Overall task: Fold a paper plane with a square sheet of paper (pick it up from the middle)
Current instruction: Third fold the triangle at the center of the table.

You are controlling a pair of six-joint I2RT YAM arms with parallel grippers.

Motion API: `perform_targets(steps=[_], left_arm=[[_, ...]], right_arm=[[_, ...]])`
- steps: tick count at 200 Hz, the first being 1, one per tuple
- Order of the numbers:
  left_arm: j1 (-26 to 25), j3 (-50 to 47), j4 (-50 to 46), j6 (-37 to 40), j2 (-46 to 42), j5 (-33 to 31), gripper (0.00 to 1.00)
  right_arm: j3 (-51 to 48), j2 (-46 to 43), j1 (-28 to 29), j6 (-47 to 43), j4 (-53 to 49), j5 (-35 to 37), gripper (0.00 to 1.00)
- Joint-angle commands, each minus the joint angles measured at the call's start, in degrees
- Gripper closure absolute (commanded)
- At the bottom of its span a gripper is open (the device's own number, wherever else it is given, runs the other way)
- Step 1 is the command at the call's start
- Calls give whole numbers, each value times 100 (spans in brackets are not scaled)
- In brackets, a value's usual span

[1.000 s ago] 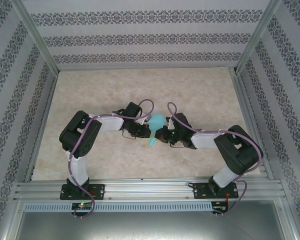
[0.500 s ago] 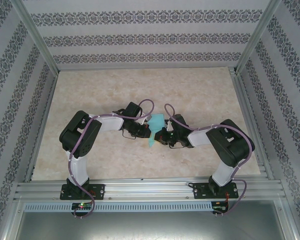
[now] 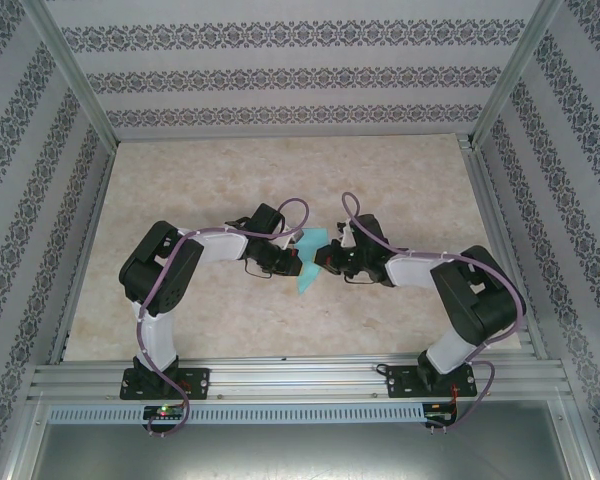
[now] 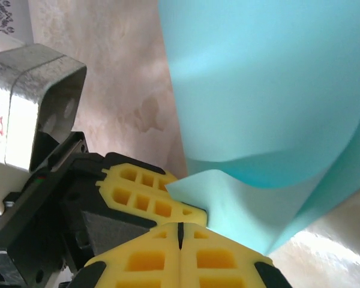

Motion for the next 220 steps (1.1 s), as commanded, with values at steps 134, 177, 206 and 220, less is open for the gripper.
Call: perform_targets(steps=[134,177,206,220], left_arm=[[49,64,-709,352,293,-565,99],[45,109,-728,347,301,-539,99],[53,81,-732,354,299,-526,99],[53,72,-753,381,289,-538,99]], right_arm=[[346,162,-440,-430,-573,-226,96],[413,770,-528,-386,-431,-199,97],[303,1095,-596,-302,-263,-82,97],[275,1046,-612,-191,-119,-302,97]])
